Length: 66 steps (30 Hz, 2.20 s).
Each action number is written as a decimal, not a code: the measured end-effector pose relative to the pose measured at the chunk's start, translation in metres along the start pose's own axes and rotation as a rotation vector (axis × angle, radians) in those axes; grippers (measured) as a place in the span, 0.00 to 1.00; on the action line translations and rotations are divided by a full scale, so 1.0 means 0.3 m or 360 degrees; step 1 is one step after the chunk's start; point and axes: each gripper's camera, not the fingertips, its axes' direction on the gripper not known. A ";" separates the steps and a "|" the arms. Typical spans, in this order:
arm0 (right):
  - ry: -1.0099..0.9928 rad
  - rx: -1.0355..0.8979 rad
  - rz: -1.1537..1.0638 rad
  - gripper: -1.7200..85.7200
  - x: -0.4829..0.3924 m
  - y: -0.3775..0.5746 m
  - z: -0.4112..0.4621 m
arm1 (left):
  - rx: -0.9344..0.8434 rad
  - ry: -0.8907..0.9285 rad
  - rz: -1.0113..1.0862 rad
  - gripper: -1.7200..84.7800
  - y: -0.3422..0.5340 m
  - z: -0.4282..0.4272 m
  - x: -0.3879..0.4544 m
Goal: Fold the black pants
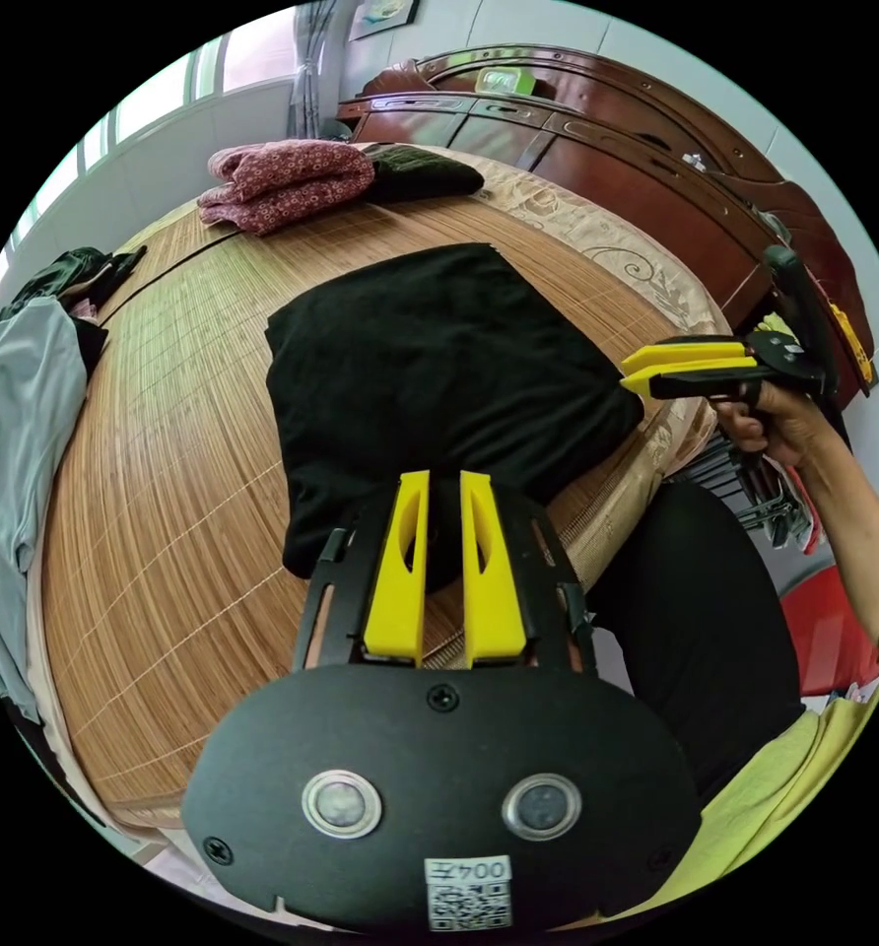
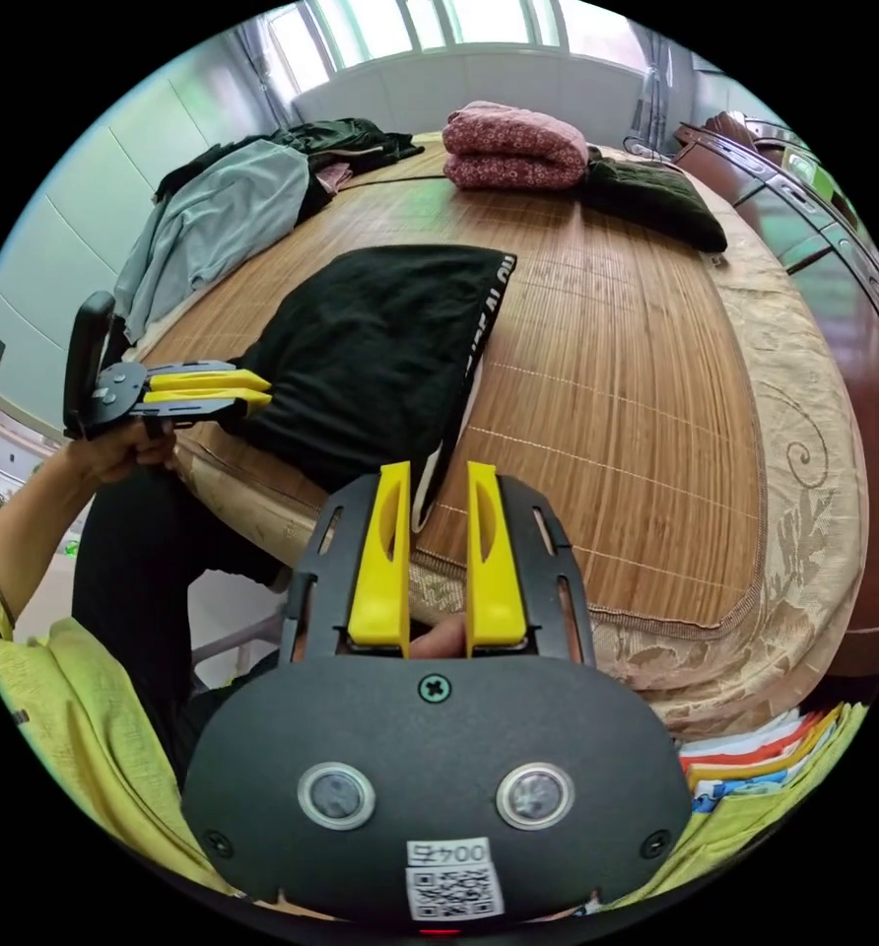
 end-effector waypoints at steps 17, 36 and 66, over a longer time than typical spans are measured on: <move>-0.0208 0.0175 0.0049 0.10 0.145 -0.431 -0.174 | 0.0120 0.0213 -0.0063 0.10 -0.436 -0.225 -0.341; -0.0677 0.0011 0.0345 0.13 0.515 -0.569 -0.154 | 0.0180 0.0705 -0.0489 0.12 -0.498 -0.258 -0.729; -0.1247 0.0407 0.0678 0.11 0.324 0.311 -0.671 | 0.0282 0.0707 -0.0512 0.14 0.240 -0.815 -0.471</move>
